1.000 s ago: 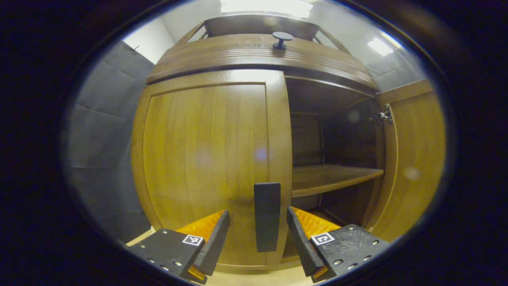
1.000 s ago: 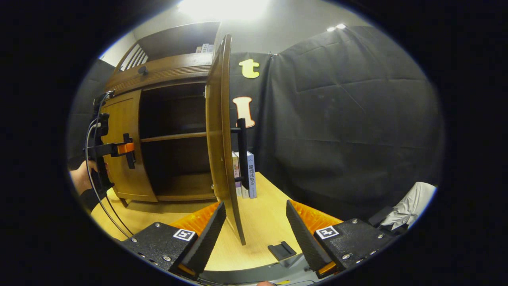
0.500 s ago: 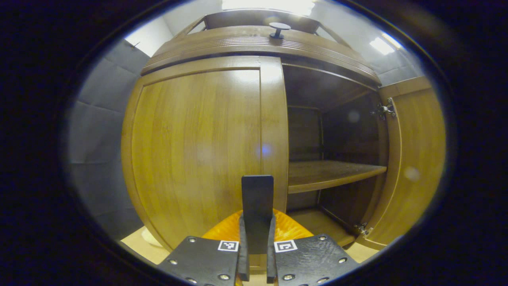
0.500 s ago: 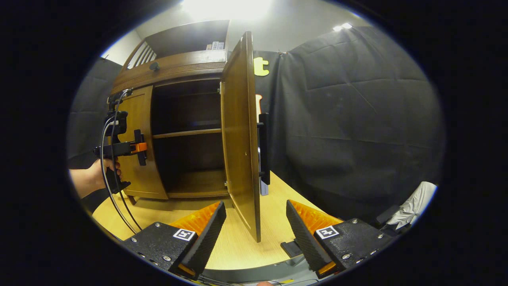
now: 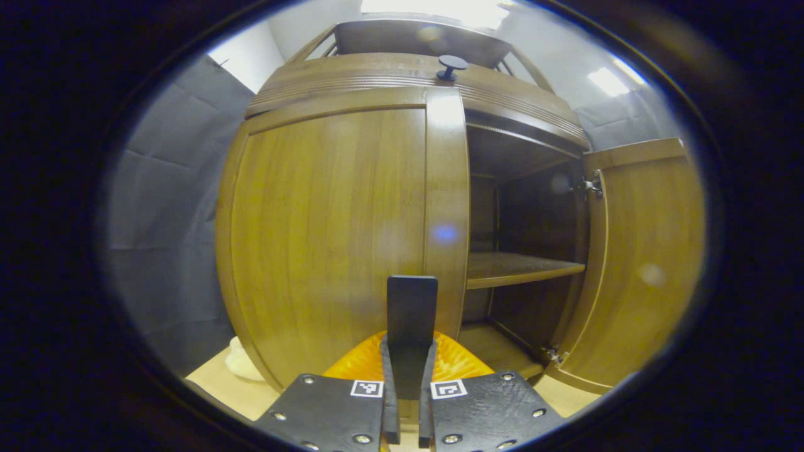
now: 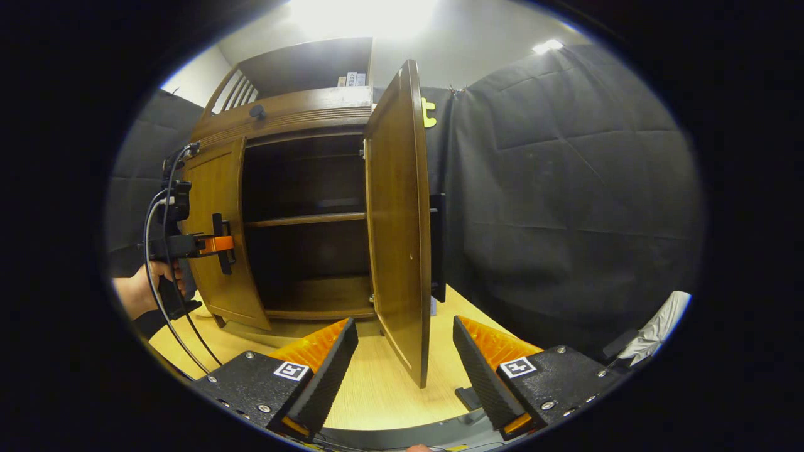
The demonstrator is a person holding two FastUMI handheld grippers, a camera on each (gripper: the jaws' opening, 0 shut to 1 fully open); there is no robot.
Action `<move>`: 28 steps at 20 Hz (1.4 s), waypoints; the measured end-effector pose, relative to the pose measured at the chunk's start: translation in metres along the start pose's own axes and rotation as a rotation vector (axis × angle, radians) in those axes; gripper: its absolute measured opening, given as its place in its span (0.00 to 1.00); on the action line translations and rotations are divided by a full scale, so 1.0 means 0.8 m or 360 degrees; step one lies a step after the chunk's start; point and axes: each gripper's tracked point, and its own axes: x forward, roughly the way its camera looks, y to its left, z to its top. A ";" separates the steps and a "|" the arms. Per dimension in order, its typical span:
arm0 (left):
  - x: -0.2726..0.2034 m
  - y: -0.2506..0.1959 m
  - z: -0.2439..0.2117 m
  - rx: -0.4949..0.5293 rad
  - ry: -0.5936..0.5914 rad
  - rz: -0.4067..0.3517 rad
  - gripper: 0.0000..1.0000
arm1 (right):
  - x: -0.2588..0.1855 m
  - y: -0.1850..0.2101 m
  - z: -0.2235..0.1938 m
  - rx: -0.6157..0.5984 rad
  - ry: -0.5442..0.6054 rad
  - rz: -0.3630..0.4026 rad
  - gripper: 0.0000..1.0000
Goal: Open the right door of the double-door shoe cabinet with the right hand, and open the left door with the left hand.
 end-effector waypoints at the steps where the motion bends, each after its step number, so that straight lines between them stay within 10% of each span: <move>1: -0.009 0.001 0.000 0.0004 0.0002 -0.0003 0.12 | 0.000 0.000 0.000 -0.0004 0.0001 0.0007 0.94; 28: -0.216 0.148 -0.007 0.0016 0.0014 0.0248 0.16 | 0.003 0.018 0.009 -0.0076 -0.0065 0.0302 0.94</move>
